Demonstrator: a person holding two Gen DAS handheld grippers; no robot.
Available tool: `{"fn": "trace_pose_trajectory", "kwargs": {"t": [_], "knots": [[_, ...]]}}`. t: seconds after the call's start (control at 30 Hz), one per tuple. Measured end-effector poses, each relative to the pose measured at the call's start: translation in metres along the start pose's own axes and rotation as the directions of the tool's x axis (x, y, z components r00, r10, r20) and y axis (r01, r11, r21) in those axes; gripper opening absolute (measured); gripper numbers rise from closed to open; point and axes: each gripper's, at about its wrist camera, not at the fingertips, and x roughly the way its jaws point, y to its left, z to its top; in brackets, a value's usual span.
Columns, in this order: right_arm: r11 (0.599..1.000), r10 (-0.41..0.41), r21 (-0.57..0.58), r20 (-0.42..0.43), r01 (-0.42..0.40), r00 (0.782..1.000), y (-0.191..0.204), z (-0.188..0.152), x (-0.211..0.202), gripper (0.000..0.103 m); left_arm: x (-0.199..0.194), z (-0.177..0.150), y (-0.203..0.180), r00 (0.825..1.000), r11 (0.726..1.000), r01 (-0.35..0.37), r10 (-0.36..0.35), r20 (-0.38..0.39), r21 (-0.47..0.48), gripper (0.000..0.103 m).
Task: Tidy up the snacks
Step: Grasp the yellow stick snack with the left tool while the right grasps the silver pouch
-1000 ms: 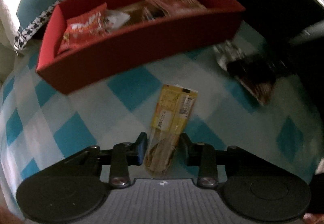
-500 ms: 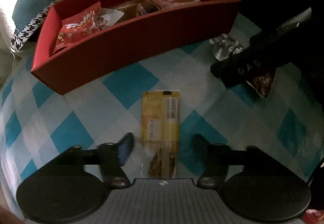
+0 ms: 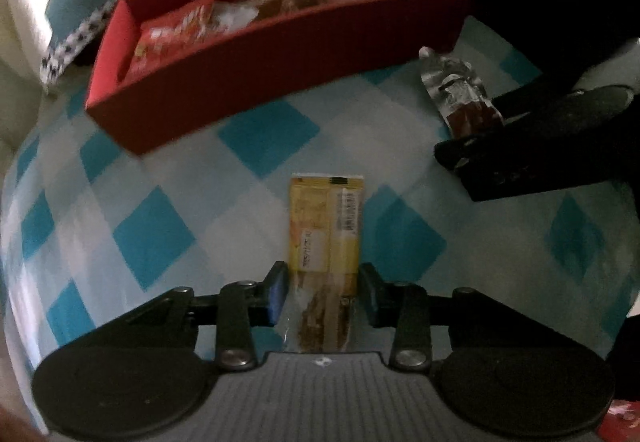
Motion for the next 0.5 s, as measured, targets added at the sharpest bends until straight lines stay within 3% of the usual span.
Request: {"fn": "trace_pose_trajectory", "kwargs": {"t": [0.13,0.23,0.33,0.37,0.5], "knots": [[0.998,0.048,0.049,0.002,-0.048,0.999,-0.001,-0.012,-0.009,0.066,-0.006,-0.01,0.0,1.0,1.0,-0.002,0.002,-0.011,0.002,0.033],[0.992,0.031,0.12,0.027,-0.034,0.999,-0.011,-0.015,-0.013,0.067,-0.005,-0.006,0.002,1.0,1.0,0.005,-0.005,-0.004,-0.007,0.034],[0.993,-0.011,0.114,0.065,0.003,0.998,-0.013,-0.006,-0.013,0.083,-0.001,-0.001,0.001,1.0,1.0,-0.017,0.017,0.013,-0.002,0.043],[0.993,-0.015,0.116,0.064,0.008,0.998,-0.013,-0.002,-0.01,0.09,0.001,-0.001,0.0,0.999,1.0,-0.029,0.029,0.016,0.004,0.051],[0.997,-0.007,0.074,0.024,0.005,1.0,0.0,0.001,0.007,0.094,0.002,-0.003,0.0,0.998,0.999,-0.047,0.047,0.031,0.011,0.06]]}}
